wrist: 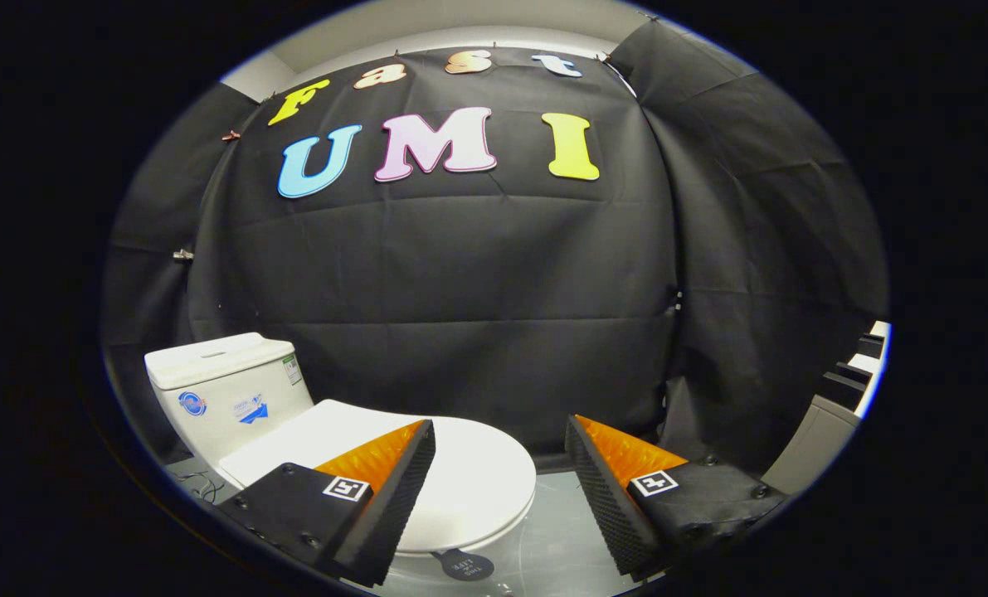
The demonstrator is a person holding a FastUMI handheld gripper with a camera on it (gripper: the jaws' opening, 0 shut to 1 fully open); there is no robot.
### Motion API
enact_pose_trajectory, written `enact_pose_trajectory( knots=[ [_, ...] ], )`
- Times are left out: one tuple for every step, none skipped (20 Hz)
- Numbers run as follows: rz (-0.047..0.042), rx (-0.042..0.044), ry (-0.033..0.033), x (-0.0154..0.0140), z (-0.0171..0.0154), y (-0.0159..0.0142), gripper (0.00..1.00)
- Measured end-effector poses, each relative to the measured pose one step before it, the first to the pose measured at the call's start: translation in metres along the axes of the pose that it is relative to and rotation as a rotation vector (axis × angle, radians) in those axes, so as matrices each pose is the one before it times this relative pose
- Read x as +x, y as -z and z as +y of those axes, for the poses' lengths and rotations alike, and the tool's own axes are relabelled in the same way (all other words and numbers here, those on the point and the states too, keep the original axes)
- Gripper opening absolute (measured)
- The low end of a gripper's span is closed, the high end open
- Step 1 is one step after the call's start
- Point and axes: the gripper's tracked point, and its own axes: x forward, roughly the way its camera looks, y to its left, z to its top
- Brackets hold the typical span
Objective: Open the toilet lid.
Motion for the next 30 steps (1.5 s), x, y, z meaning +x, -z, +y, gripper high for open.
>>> enact_pose_trajectory(
  knots=[
    [0.00676, 0.00425, 0.00287, 0.00109, -0.00185, 0.00263, 0.98],
    [0.01124, 0.00499, -0.00121, 0.00084, -0.00022, 0.00341, 0.98],
    [0.01358, 0.00721, -0.00179, 0.00040, -0.00013, 0.00423, 0.98],
    [0.01520, 0.01044, -0.00732, 0.00021, 0.00016, 0.00481, 0.99],
    [0.01445, 0.01113, -0.00115, 0.00117, -0.00015, 0.00545, 0.98],
    [0.02326, 0.00783, 0.00439, 0.00031, -0.00212, 0.00786, 0.98],
    [0.01710, 0.00694, 0.00022, 0.00226, -0.00174, 0.00522, 0.99],
    [0.01681, 0.00592, 0.00437, 0.00084, -0.00164, 0.00514, 0.99],
    [0.01672, 0.00553, -0.00063, 0.00133, -0.00071, 0.00503, 0.98],
    [0.02007, 0.00716, 0.00044, 0.00175, -0.00189, 0.00671, 0.98],
    [0.02680, 0.01249, -0.00617, 0.00107, -0.00006, 0.00707, 0.98],
    [0.02047, 0.01014, -0.00059, 0.00116, -0.00044, 0.00728, 0.98],
    [0.01885, 0.01278, 0.00023, 0.00075, -0.00223, 0.00612, 0.99],
    [0.02739, 0.01777, -0.00088, 0.00097, -0.00185, 0.00844, 0.98],
    [0.02899, 0.01952, -0.00601, 0.00205, -0.00065, 0.00885, 0.98],
    [0.03200, 0.01813, 0.00121, 0.00248, -0.00182, 0.00995, 0.98],
    [0.04359, 0.01863, 0.00786, 0.00422, -0.00325, 0.01239, 0.98],
    [0.03453, 0.02327, 0.00186, 0.00254, -0.00153, 0.00844, 0.98],
    [0.01738, 0.02600, -0.00323, -0.00054, -0.00053, 0.00498, 0.98],
    [0.01916, 0.02609, 0.00208, -0.00039, -0.00331, 0.00349, 0.98],
    [0.02729, 0.02981, -0.00058, 0.00072, -0.00397, 0.00618, 0.98],
    [0.02205, 0.03381, -0.00117, 0.00024, -0.00330, 0.00318, 0.99],
    [0.01869, 0.02924, -0.00207, -0.00079, -0.00359, 0.00587, 0.99],
    [0.01755, 0.03946, -0.01724, -0.00135, -0.00024, 0.00213, 0.99],
    [0.02644, 0.04179, -0.01794, -0.00262, 0.00080, 0.00567, 0.99],
    [0.02309, 0.04442, -0.03020, -0.00241, 0.00106, 0.00532, 0.99],
    [0.02036, 0.04488, -0.02682, -0.00287, -0.00133, 0.00595, 0.99],
    [0.04095, 0.04774, -0.01809, 0.00119, -0.00321, 0.01059, 0.98],
    [0.04119, 0.05769, -0.03392, -0.00192, -0.00041, 0.01004, 0.95],
    [0.03089, 0.07761, -0.04512, -0.00089, 0.00460, 0.00800, 0.95]
  ],
)
